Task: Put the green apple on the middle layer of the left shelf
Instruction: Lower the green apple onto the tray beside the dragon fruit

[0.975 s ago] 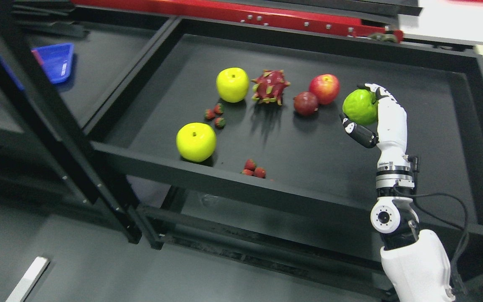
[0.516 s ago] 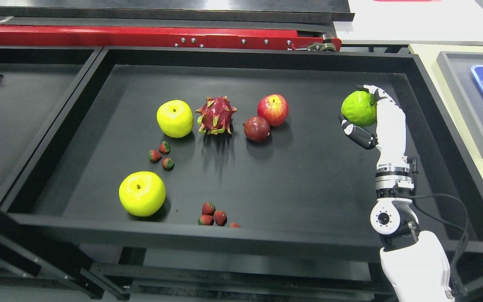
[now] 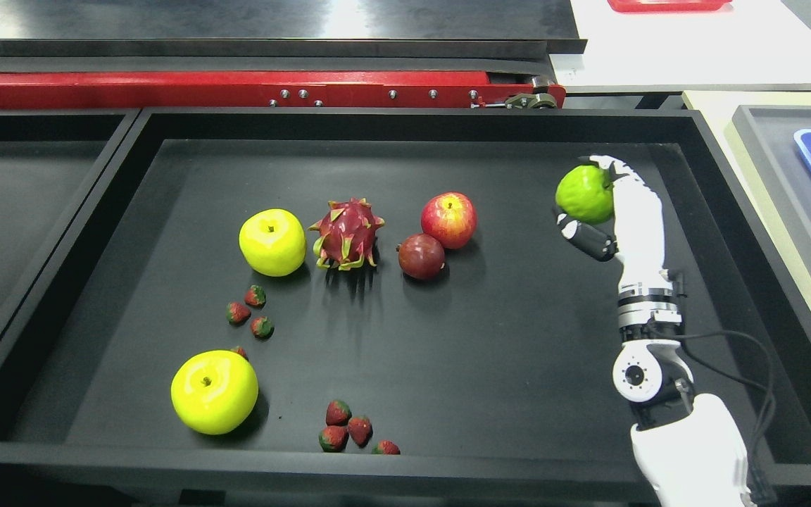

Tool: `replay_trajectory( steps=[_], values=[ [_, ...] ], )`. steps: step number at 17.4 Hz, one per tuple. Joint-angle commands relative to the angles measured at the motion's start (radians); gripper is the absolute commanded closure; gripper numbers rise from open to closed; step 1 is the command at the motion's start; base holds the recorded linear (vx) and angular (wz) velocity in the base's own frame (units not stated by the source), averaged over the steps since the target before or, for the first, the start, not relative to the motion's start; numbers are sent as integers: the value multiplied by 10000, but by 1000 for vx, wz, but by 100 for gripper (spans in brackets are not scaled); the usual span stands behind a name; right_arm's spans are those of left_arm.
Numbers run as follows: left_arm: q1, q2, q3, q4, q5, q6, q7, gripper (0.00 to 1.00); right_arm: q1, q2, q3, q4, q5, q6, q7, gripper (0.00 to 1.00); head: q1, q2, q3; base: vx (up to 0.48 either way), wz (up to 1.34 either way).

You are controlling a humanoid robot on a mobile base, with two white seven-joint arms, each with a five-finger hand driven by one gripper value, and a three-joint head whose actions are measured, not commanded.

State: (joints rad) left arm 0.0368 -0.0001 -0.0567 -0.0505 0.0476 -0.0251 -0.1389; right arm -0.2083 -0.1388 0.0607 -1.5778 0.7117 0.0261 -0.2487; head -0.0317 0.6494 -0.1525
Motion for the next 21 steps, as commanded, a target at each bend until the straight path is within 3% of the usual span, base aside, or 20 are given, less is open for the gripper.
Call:
replay_trajectory(
  steps=[1,5,10,15,17,18,19,20,21],
  values=[
    [0,175,0,-1,0,-9,-7,0,28,7,1845,238,215,108,981,100,0,0,0,107,-130],
    [0,175,0,-1,0,6,-7,0,-354,53,3041,331,415,47,2162,100,0,0,0,70,-75],
    [0,175,0,-1,0,6,8,0,-1901,1170,4805,1017,553,0,2853,100,0,0,0,27,-19],
    [0,175,0,-1,0,6,-7,0,-3101,1213,5589,2156,523,16,3330,99,0,0,0,0,0],
    [0,175,0,-1,0,6,-7,0,-3102,1213,5560,2156,477,0,3422,93,0,0,0,0,0],
    [0,175,0,-1,0,6,-7,0,-3071,1213,5514,2156,385,76,3559,61,0,0,0,0,0],
    [0,175,0,-1,0,-9,-7,0,-3086,1213,5286,2156,217,153,3606,8,0,0,0,0,0],
    [0,175,0,-1,0,6,-7,0,-3071,1213,4964,2156,-88,199,3622,0,0,0,0,0,0],
    [0,175,0,-1,0,6,-7,0,-3071,1213,4612,2156,-759,215,3622,0,0,0,0,0,0]
  ],
)
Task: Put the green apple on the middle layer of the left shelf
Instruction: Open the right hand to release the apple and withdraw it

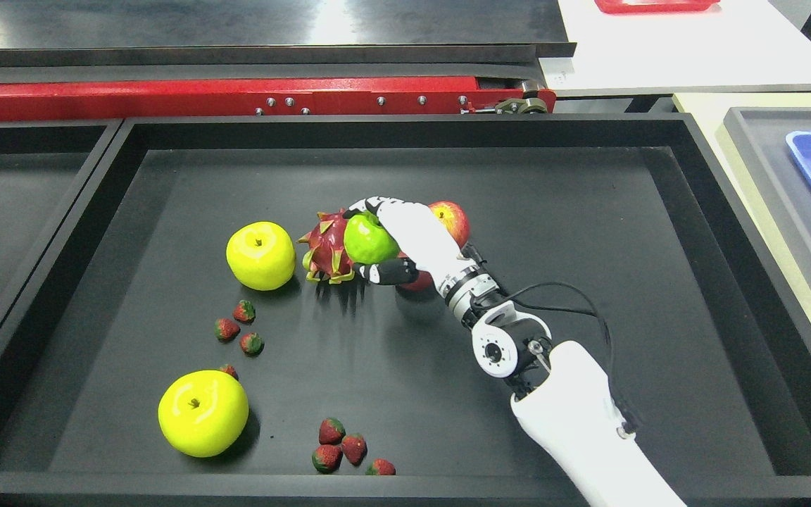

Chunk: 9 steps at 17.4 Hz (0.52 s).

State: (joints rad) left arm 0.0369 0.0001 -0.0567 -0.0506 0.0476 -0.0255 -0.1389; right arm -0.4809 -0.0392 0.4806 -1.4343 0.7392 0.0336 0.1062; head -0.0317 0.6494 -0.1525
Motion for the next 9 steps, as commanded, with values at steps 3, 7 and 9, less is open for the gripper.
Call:
replay_trajectory(
  steps=[3,7,9],
  values=[
    [-1,174,0,0,0,9,-7,0,-208,218,-830,691,-3031,154,73,0,0,0,0,0,0],
    [-1,174,0,0,0,9,-7,0,955,218,-3128,416,-4718,78,12,0,0,0,0,0,0],
    [-1,174,0,0,0,9,-7,0,1706,218,-4324,64,-5822,-120,42,0,0,0,0,0,0]
  ],
)
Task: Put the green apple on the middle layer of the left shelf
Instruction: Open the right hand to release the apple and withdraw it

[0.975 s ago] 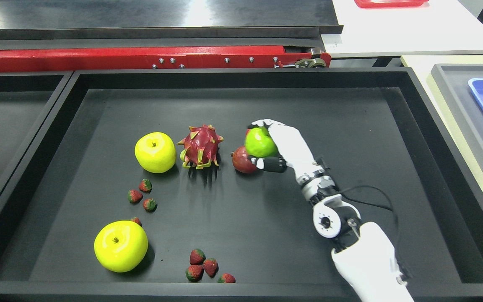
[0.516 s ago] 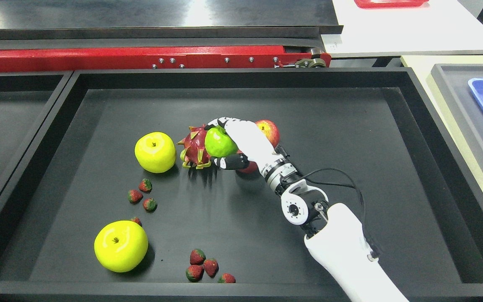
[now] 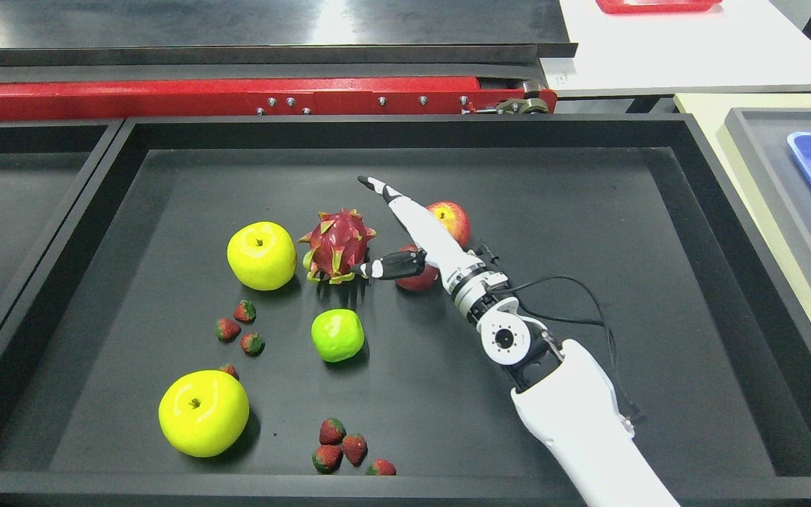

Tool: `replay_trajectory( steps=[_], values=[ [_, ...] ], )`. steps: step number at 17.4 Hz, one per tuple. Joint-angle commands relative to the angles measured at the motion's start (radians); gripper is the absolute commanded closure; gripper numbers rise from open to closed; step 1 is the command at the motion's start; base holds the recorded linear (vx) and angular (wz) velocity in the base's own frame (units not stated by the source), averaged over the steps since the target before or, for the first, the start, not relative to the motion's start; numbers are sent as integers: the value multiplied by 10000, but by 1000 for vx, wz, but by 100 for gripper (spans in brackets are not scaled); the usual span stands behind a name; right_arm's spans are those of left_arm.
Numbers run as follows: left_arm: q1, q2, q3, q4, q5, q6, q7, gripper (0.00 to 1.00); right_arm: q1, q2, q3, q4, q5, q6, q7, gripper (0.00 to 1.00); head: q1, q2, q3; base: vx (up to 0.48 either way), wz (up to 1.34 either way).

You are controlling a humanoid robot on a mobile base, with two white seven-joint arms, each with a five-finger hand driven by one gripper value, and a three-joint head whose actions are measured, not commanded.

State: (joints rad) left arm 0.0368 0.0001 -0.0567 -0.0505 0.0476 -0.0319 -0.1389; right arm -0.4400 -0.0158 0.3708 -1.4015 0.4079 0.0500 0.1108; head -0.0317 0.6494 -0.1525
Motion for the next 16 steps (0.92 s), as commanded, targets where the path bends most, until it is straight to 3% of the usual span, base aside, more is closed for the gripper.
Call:
replay_trajectory(
  steps=[1,5,16],
  values=[
    [0,174,0,-1,0,74,8,0,1635,-17,-3597,-449,-2940,-482,12,0,0,0,0,0,0],
    [0,174,0,-1,0,74,8,0,3032,-17,-4352,-1308,-4628,-806,43,0,0,-1,0,0,0],
    [0,174,0,-1,0,74,-7,0,3372,-17,-4322,-1509,-4754,-960,73,0,0,-1,0,0,0]
  ],
)
